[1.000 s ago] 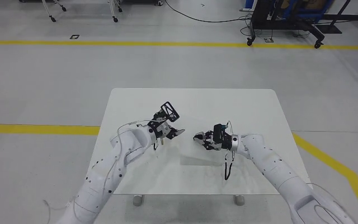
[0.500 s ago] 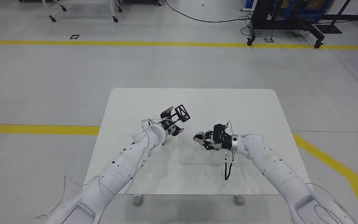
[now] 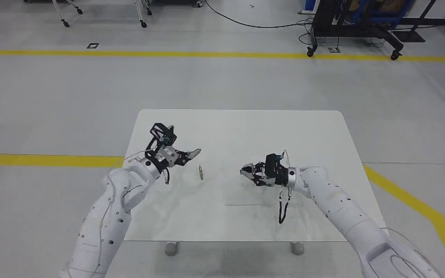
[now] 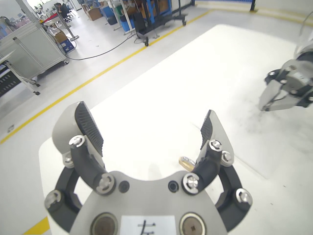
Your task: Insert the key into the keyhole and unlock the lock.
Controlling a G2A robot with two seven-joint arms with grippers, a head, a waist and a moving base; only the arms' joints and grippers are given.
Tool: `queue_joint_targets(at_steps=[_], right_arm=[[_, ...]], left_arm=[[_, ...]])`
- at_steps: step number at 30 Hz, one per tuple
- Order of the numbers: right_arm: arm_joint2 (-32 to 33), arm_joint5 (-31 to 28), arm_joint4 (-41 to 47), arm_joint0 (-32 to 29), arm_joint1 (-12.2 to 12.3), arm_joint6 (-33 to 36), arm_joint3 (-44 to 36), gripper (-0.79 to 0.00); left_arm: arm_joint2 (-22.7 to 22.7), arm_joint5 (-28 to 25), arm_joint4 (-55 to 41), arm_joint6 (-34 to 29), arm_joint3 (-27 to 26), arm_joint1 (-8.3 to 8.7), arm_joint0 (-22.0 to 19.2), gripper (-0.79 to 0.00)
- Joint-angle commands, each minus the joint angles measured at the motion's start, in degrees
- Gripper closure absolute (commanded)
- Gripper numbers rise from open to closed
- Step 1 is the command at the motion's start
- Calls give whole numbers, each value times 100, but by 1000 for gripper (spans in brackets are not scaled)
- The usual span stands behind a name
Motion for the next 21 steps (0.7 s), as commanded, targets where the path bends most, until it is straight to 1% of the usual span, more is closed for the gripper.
queue_joint_targets(at_steps=[1, 3, 4, 7, 15, 16, 18, 19, 21], right_arm=[[121, -278, 500, -56, 6, -335, -52, 0], [164, -280, 904, -122, 15, -395, -165, 0], [179, -280, 1150, -160, 23, -395, -253, 0], [261, -280, 1834, -290, 86, -395, -442, 0], [261, -280, 1834, -290, 86, -395, -442, 0], [261, -280, 1834, -290, 86, -395, -442, 0], [261, -280, 1834, -290, 86, -395, -442, 0], [255, -280, 1903, -327, 79, -376, -492, 0], [143, -280, 2248, -439, 47, -315, -652, 0]], left_arm=[[-621, -810, -693, 217, 4, 87, 423, -785], [-828, -1529, -1302, 302, 109, 136, 590, -785], [-895, -1784, -1492, 262, 165, 159, 626, -785], [-914, -1845, -1518, 240, 168, 167, 632, -785], [-906, -1817, -1424, 237, 131, 169, 630, -785], [-850, -1943, -1221, 274, 103, 175, 638, -785], [-784, -2216, -950, 421, 254, 186, 610, -785], [-722, -2390, -1029, 644, 389, 177, 576, -785], [-319, -2406, -1640, 979, 479, 165, 523, -785]])
